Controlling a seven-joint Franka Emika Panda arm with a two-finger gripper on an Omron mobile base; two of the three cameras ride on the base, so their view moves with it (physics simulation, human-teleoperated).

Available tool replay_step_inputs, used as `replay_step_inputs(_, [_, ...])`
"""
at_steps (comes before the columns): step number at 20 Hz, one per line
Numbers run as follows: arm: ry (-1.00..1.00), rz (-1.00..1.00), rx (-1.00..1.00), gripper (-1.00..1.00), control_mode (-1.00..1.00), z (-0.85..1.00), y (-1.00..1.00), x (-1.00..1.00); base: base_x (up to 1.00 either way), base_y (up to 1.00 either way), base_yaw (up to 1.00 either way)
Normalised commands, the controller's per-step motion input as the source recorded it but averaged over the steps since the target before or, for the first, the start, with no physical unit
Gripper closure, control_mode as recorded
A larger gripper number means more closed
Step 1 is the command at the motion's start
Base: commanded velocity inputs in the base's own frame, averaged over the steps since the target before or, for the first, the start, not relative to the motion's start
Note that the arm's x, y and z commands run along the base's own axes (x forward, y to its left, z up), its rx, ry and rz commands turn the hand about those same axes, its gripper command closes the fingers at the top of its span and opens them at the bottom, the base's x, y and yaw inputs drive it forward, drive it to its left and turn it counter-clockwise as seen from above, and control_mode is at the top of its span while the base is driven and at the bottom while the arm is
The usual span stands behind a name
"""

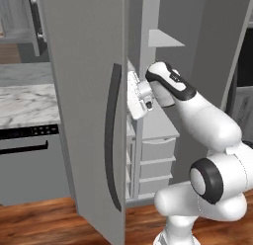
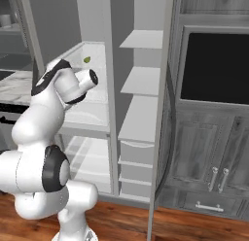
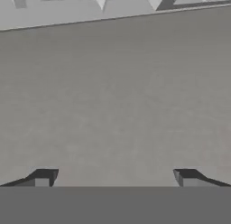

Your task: There is a bowl on the dining counter. Grab a lemon wedge from the fridge and place it in the bowl. Then get the liquor bottle and glass cup from the cabinet and place them next to the bowl.

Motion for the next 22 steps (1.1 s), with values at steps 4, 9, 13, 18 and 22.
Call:
replay_step_inputs(4, [0.0, 0.24, 0.0, -1.0, -1.0, -0.22, 0.87, -0.41, 0.0, 0.0, 0.0])
replay_step_inputs(9, [0.0, 0.23, 0.0, -1.0, -1.0, -0.21, 0.87, -0.36, 0.0, 0.0, 0.0])
replay_step_inputs(13, [0.0, 0.22, 0.0, -1.0, -1.0, -0.2, 0.88, -0.31, 0.0, 0.0, 0.0])
replay_step_inputs(18, [0.0, 0.19, 0.0, -1.0, -1.0, -0.21, 0.9, -0.21, 0.0, 0.0, 0.0])
replay_step_inputs(22, [-0.02, 0.17, 0.0, -1.0, -1.0, -0.21, 0.91, -0.13, 0.0, 0.0, 0.0])
